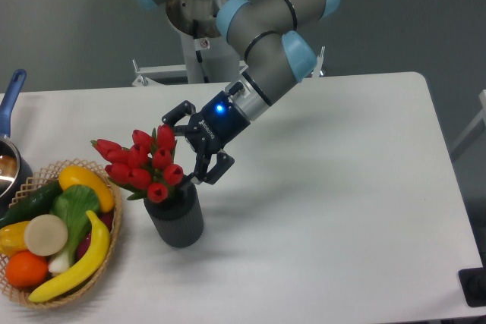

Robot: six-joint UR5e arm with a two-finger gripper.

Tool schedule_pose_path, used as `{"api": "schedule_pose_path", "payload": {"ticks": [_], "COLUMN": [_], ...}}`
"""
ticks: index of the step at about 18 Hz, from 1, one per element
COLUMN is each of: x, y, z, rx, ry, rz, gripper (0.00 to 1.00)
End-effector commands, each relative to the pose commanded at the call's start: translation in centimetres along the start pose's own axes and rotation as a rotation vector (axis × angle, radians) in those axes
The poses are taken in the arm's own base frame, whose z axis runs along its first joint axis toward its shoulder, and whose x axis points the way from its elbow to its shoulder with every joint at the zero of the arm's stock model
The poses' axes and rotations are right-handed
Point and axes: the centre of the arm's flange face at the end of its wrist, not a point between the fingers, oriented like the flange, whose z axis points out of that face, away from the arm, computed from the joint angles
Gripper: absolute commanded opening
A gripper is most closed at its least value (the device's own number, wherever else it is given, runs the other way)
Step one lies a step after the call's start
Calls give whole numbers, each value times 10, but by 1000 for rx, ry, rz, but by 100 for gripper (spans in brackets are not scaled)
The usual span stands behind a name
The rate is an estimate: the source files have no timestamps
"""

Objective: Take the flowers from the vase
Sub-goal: 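Lower the open gripper around the tulip stems above the vase rim, then close the gripper on the tulip stems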

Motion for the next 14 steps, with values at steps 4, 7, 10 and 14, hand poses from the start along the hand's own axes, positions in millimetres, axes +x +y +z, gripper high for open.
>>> {"api": "schedule_pose_path", "payload": {"ticks": [4, 7, 10, 14], "x": [-4, -8, -10, -10], "y": [-3, -2, 2, 1], "z": [0, 0, 2, 2], "rx": [-1, -1, -3, -3], "ry": [-2, -2, 1, 1], "rz": [9, 9, 5, 4], "gripper": [100, 81, 65, 39]}}
